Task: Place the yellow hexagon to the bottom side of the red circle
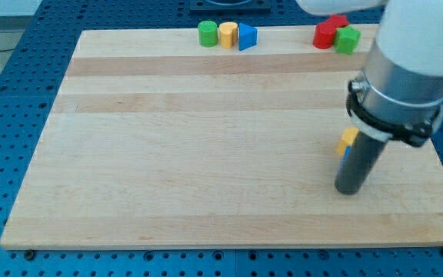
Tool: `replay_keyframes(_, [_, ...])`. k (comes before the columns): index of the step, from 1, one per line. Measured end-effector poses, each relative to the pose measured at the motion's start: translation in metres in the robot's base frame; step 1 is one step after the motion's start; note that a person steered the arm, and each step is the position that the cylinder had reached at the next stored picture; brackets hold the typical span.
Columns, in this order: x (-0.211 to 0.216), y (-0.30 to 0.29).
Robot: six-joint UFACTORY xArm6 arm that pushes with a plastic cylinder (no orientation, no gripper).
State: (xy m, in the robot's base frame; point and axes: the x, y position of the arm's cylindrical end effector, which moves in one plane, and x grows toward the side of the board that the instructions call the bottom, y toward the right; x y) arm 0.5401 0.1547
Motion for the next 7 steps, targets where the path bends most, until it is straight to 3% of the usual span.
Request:
replay_keyframes(2, [-0.066, 0.011])
replay_keyframes(4, [-0.050, 0.066])
replay_keyframes(7, [-0.145, 0.065])
